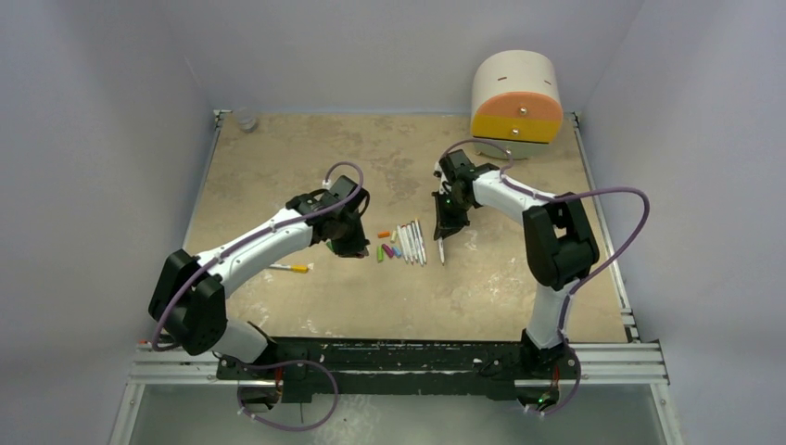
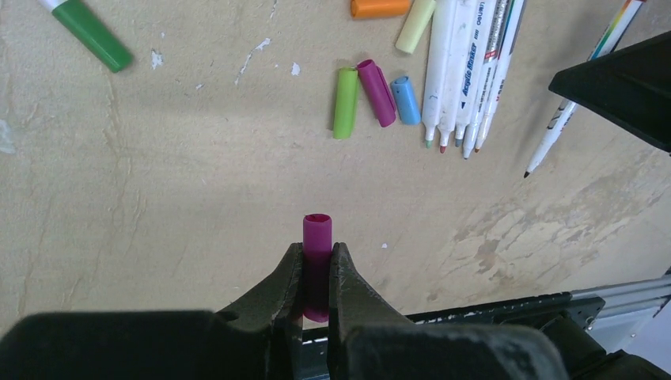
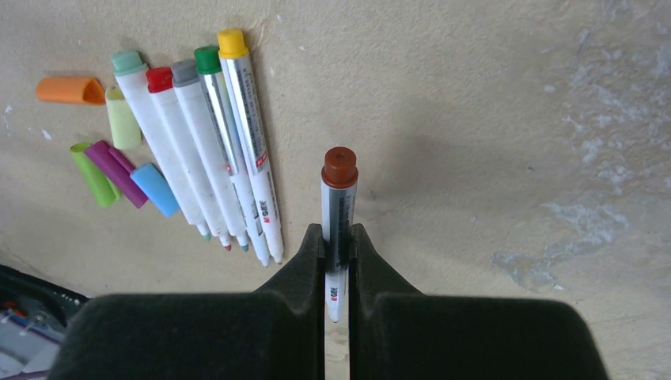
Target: Open the pen caps
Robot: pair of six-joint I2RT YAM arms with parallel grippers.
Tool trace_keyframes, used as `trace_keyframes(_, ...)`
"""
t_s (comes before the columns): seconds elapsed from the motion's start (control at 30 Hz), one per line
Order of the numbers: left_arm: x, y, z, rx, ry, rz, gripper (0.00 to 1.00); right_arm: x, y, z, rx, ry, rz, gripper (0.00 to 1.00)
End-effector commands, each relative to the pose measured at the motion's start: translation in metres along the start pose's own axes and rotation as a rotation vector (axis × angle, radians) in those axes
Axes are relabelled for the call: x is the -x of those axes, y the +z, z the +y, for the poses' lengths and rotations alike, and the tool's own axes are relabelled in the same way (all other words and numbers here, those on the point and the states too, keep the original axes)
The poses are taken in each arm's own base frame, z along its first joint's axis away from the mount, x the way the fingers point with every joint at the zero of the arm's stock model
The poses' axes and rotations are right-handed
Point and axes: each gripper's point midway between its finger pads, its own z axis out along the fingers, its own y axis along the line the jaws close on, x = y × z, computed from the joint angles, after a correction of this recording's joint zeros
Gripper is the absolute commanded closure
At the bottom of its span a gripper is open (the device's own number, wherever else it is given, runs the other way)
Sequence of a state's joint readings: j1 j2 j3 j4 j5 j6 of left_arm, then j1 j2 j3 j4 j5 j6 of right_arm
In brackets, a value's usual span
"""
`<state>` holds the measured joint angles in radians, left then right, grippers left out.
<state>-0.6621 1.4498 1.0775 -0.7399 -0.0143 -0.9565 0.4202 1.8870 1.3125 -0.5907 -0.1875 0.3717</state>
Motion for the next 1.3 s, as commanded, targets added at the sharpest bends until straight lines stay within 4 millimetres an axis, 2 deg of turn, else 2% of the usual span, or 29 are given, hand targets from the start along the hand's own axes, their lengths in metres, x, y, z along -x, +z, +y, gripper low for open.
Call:
trace_keyframes(0.0, 0.012, -0.005, -0.017, -0.046, 0.047, -0.019, 1.00, 0.021, -0.006, 0.012, 0.001, -0.050, -0.057, 1.00)
trace_keyframes(0.43, 0.007, 0.000, -0.017, -0.057, 0.053, -0.001, 1.00, 0.010, 0.006, 0.035, 0.016, -0.081, -0.017, 0.93)
trace_keyframes(0.6, 0.005, 0.001, -0.017, -0.060, 0.054, 0.006, 1.00, 0.004, 0.008, 0.037, 0.010, -0.059, -0.003, 0.86)
trace_keyframes(0.9, 0.003, 0.002, -0.015, -0.057, 0.058, 0.014, 1.00, 0.010, -0.005, 0.039, 0.005, -0.058, -0.022, 0.72)
trace_keyframes(1.07, 0.004, 0.004, -0.016, -0.057, 0.059, 0.015, 1.00, 0.011, -0.012, 0.041, 0.008, -0.061, -0.027, 0.71)
trace_keyframes(1.27, 0.002, 0.007, -0.016, -0.053, 0.062, 0.023, 1.00, 0.000, -0.019, 0.041, 0.024, -0.045, -0.010, 0.71)
